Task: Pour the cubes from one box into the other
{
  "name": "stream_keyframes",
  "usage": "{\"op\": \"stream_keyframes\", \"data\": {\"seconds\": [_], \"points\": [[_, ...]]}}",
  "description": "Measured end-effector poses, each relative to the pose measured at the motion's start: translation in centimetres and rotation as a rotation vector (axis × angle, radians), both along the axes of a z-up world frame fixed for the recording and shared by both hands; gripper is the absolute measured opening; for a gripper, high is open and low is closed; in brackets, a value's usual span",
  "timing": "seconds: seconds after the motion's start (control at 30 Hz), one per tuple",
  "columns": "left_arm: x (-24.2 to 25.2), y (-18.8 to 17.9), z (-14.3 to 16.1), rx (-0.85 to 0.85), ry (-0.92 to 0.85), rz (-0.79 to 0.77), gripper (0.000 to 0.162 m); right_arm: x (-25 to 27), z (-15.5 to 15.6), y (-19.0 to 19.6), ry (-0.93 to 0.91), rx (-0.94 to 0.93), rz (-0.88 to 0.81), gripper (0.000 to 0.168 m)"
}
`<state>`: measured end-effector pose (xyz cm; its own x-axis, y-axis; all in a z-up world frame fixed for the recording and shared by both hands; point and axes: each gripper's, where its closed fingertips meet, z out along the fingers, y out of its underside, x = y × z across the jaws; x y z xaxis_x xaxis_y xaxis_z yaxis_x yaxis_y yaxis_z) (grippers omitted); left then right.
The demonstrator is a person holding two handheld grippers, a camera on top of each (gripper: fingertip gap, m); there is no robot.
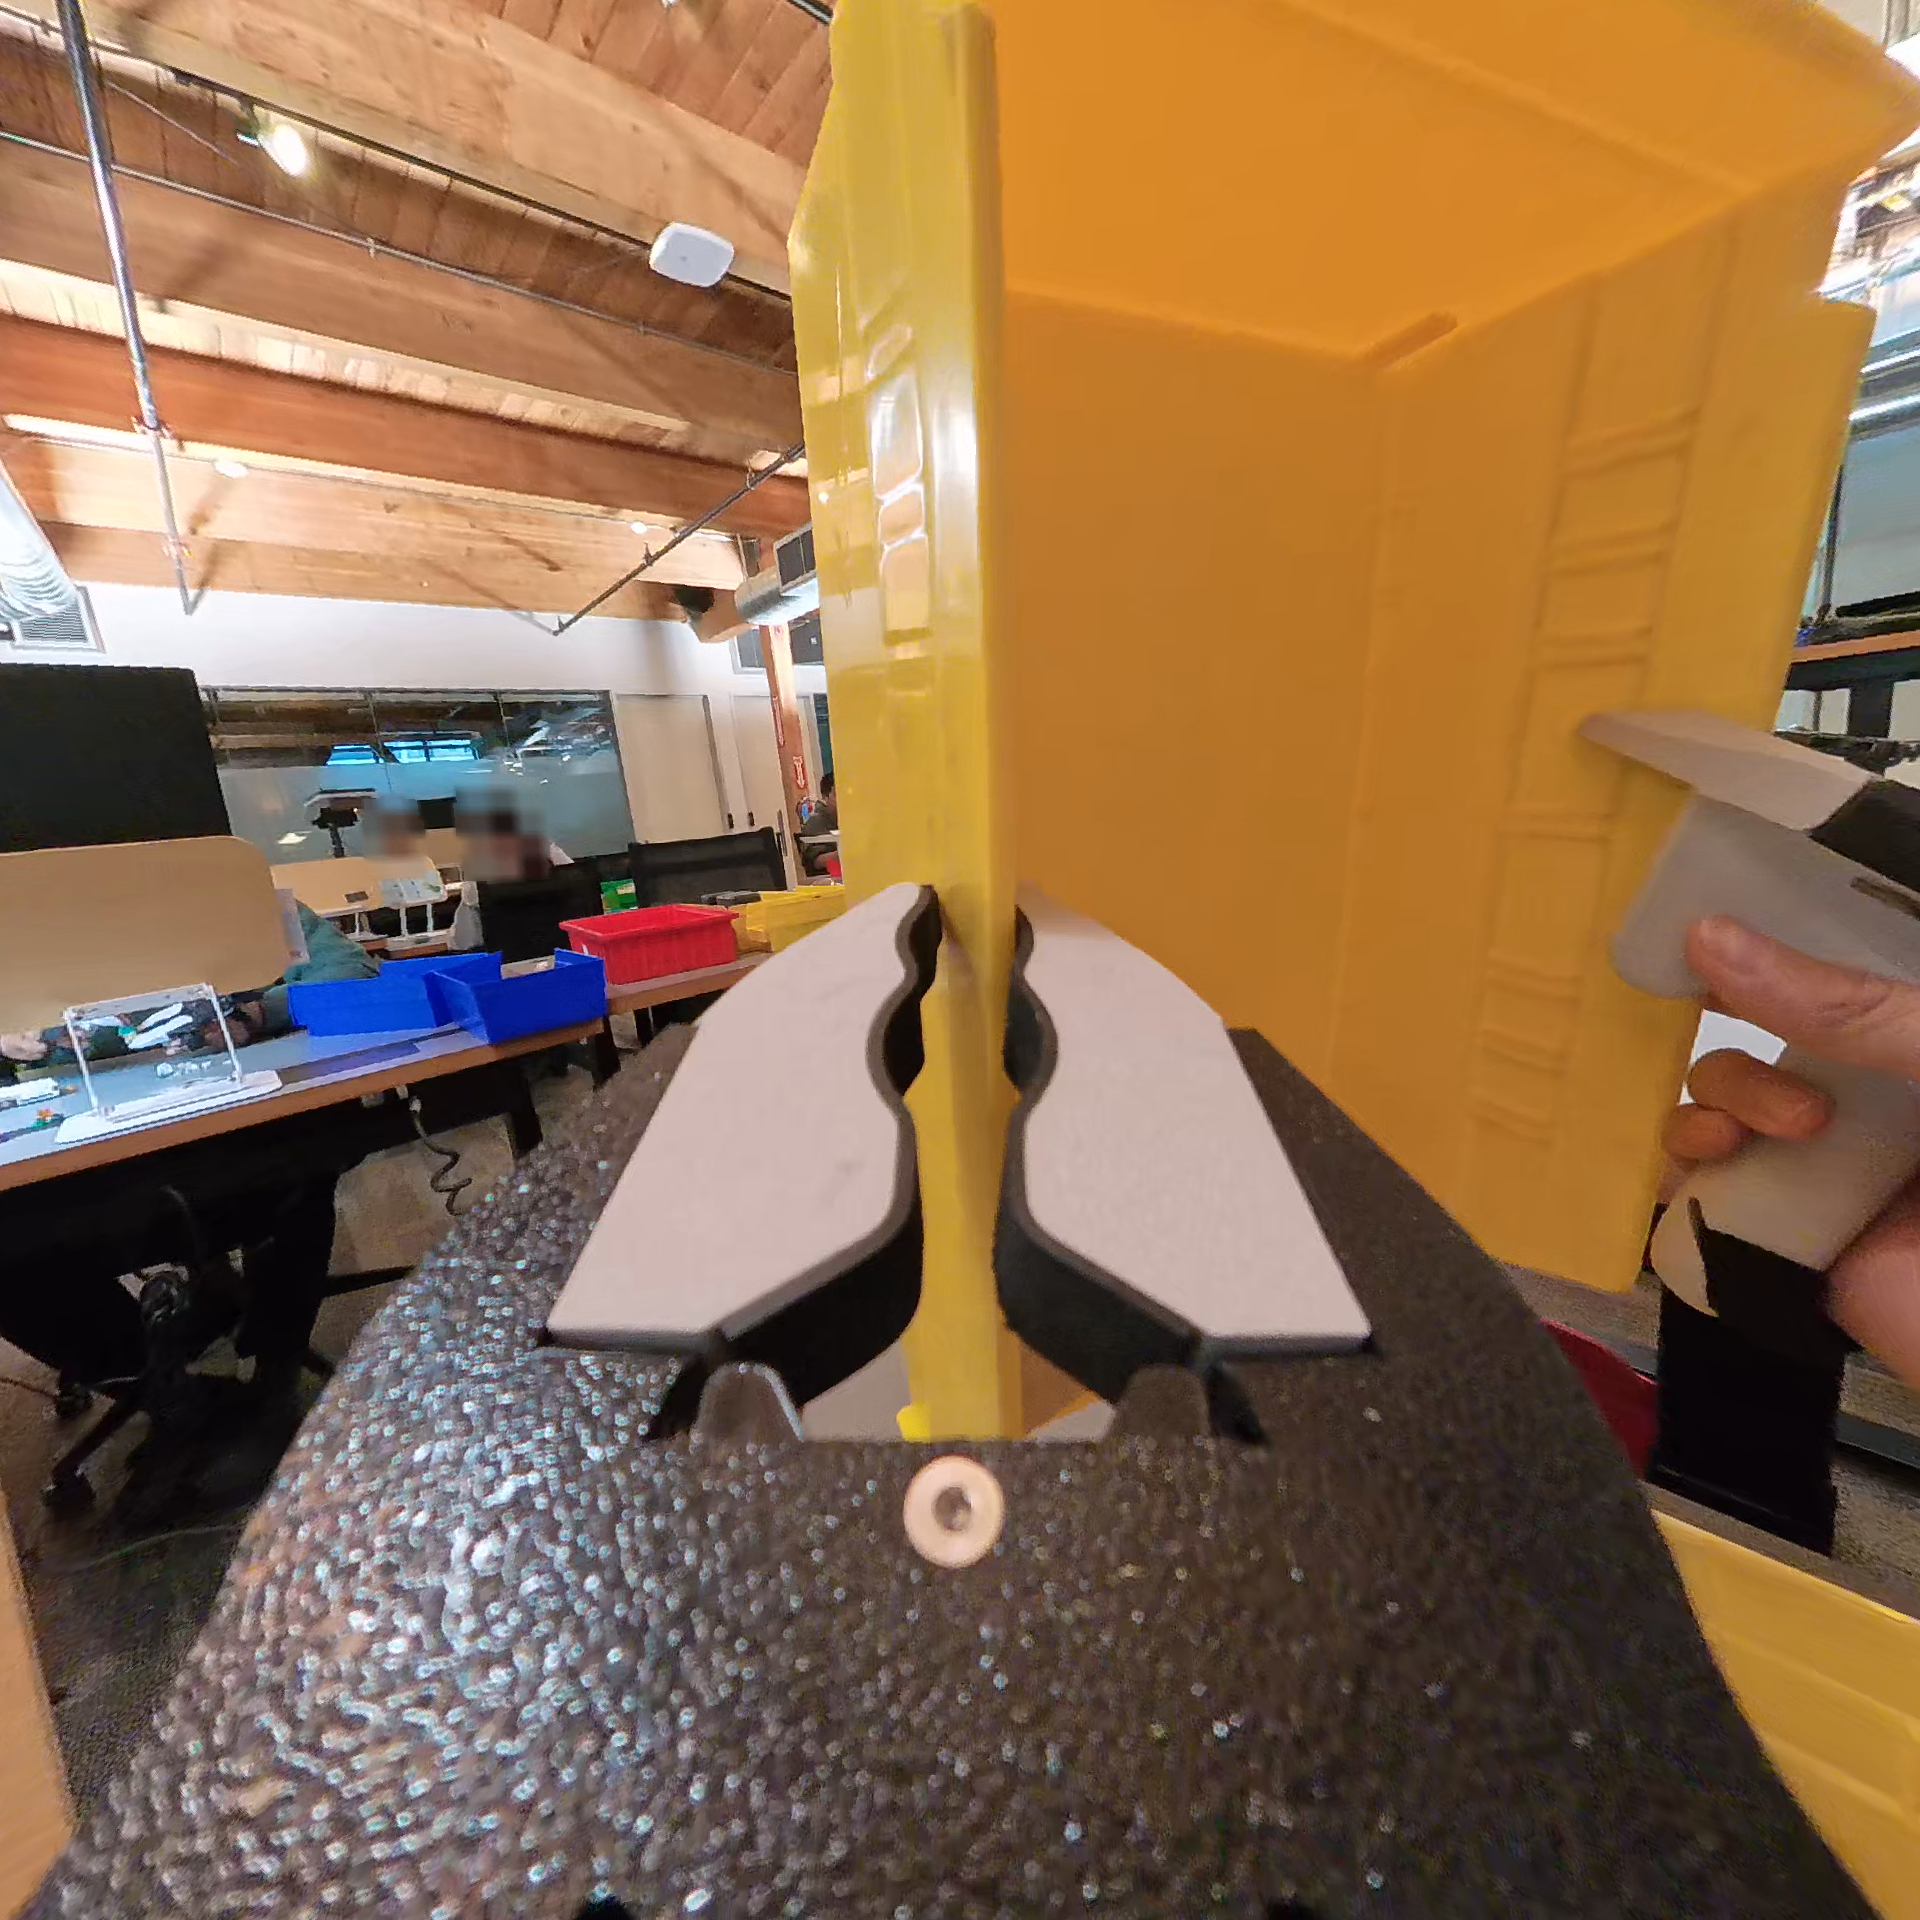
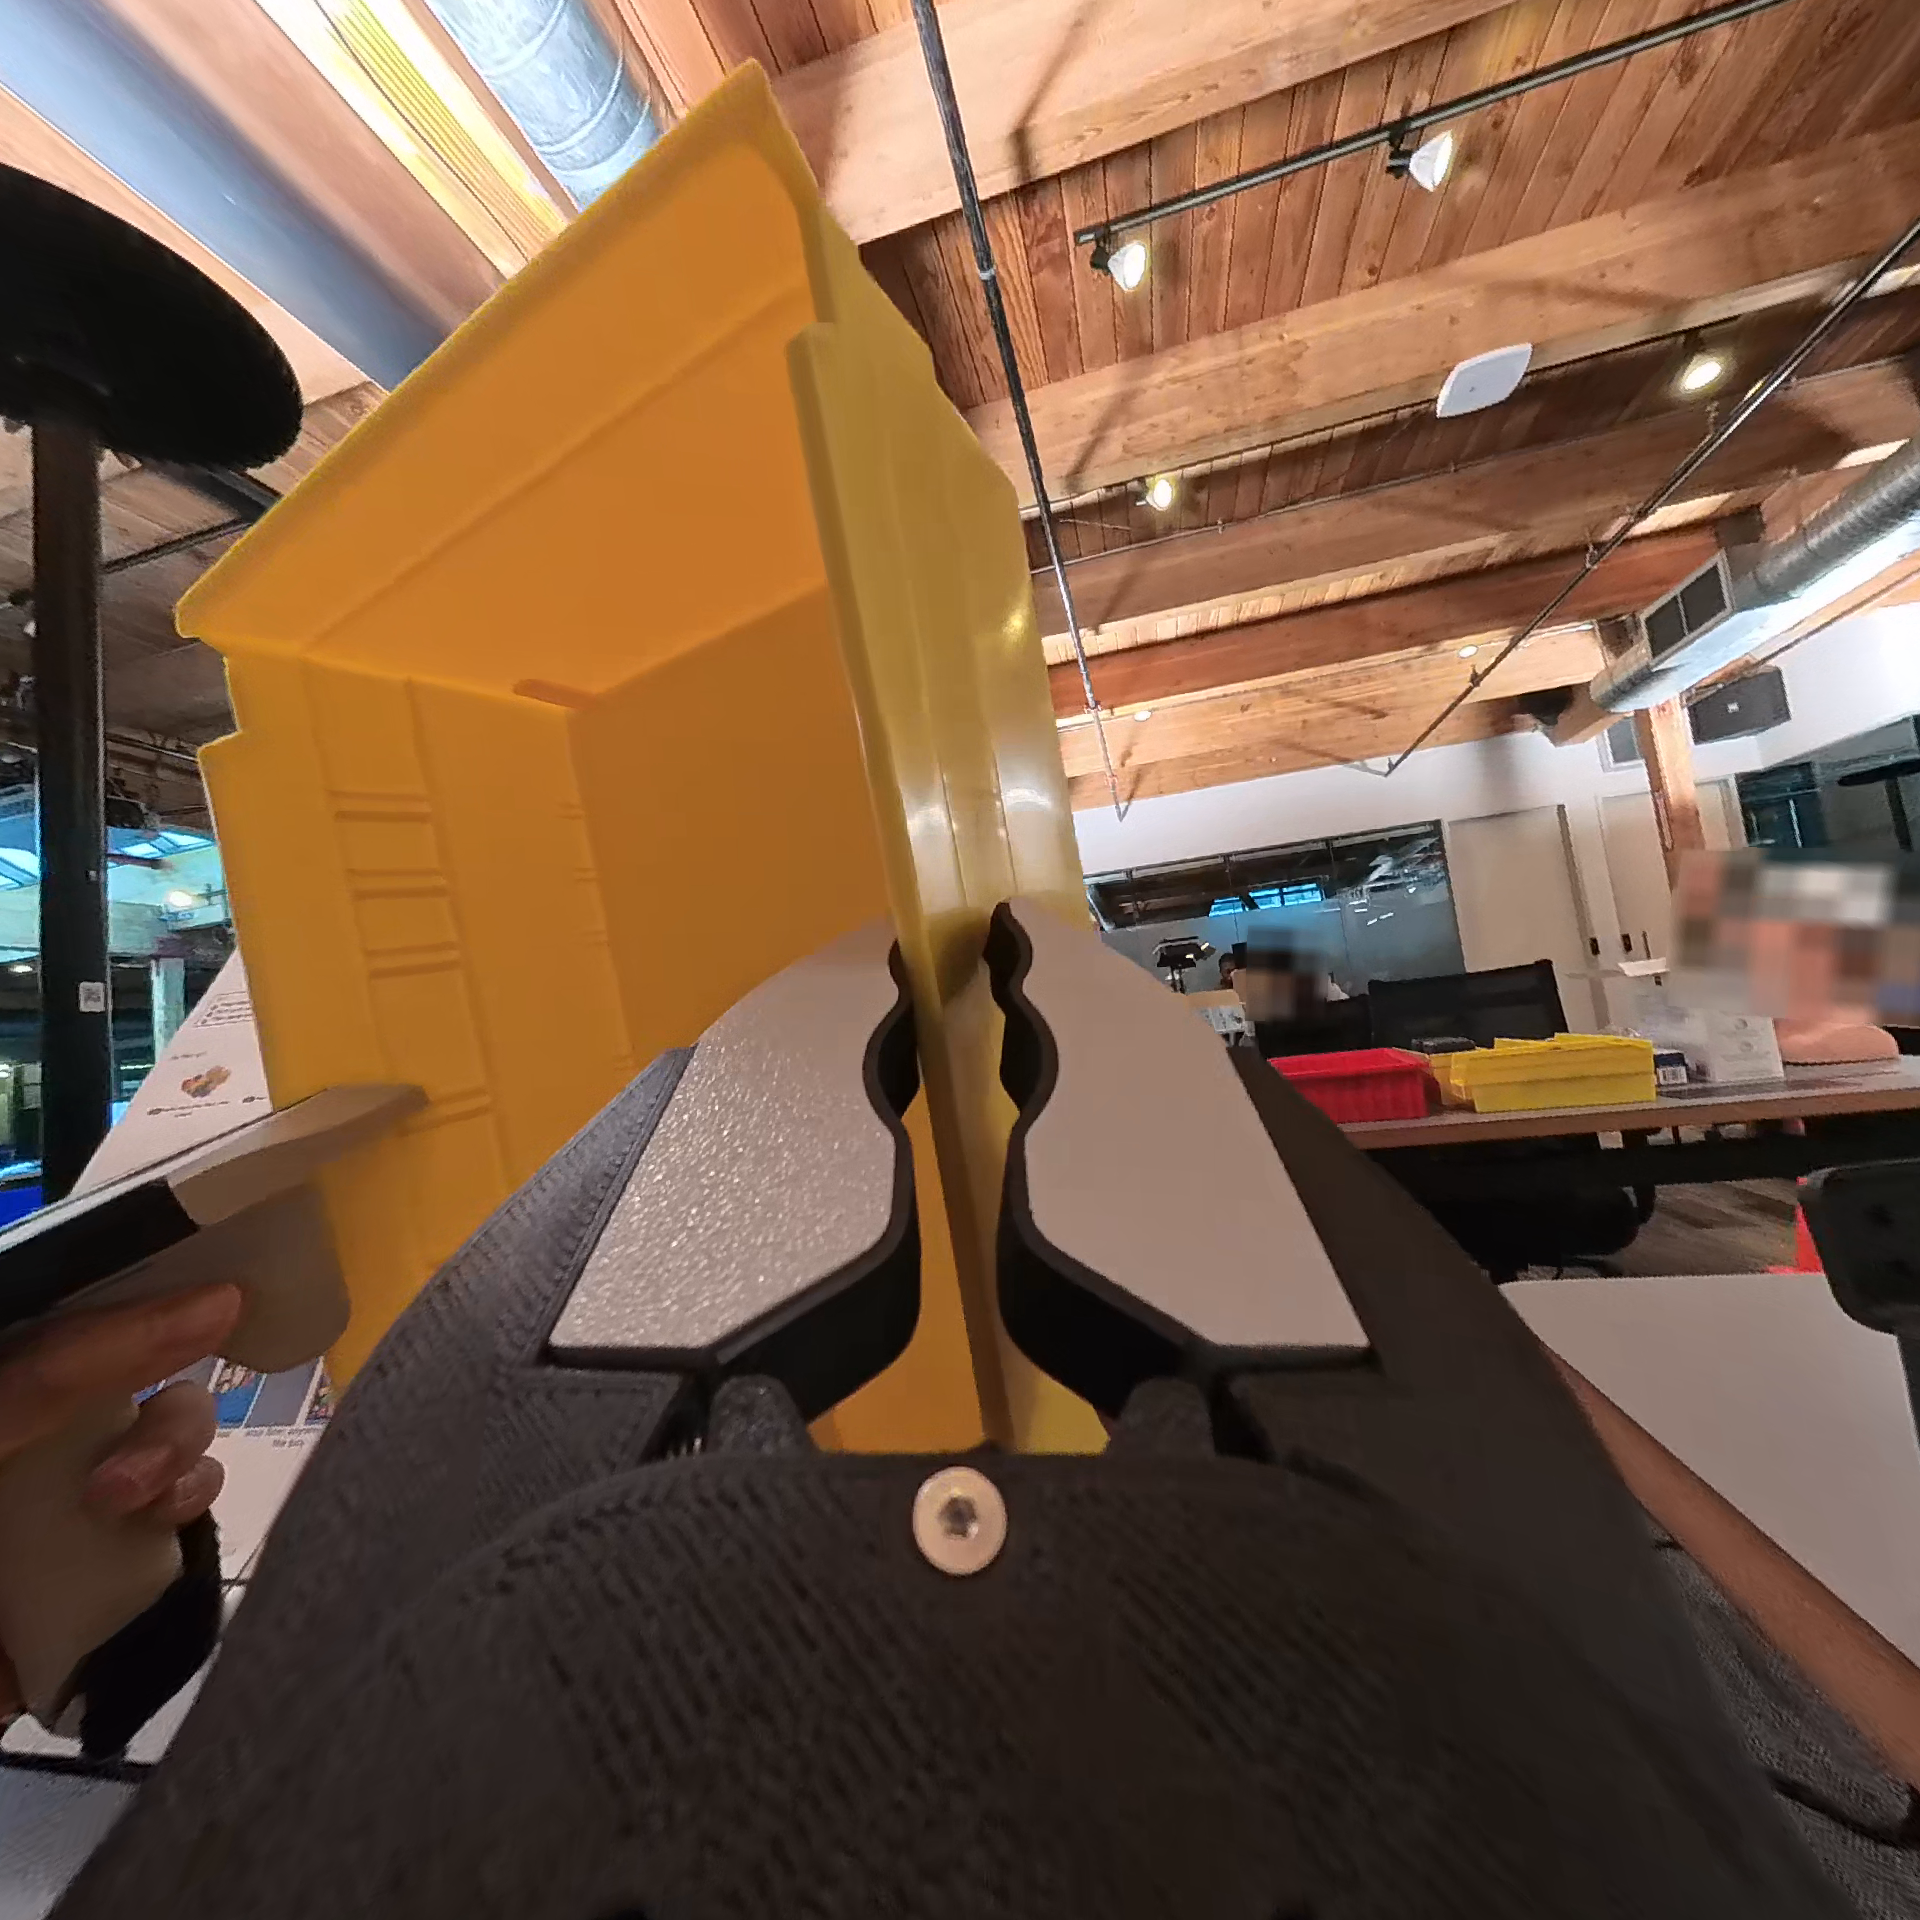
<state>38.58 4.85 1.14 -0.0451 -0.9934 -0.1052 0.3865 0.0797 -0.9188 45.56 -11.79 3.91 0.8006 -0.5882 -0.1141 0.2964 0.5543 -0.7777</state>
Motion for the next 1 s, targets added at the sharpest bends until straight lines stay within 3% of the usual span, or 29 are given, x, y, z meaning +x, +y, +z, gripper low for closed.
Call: {"op": "stream_keyframes", "data": {"seconds": [0.73,1.0], "points": [[-0.4,0.0,0.6,0.004,-0.014,-0.016,0.010,-0.5,0.9,0.0,-0.023,0.022,0.033,0.012],[-1.4,0.6,0.6,0.022,0.060,0.012,0.010,-1.1,0.8,0.8,0.061,-0.116,-0.038,0.010]]}}
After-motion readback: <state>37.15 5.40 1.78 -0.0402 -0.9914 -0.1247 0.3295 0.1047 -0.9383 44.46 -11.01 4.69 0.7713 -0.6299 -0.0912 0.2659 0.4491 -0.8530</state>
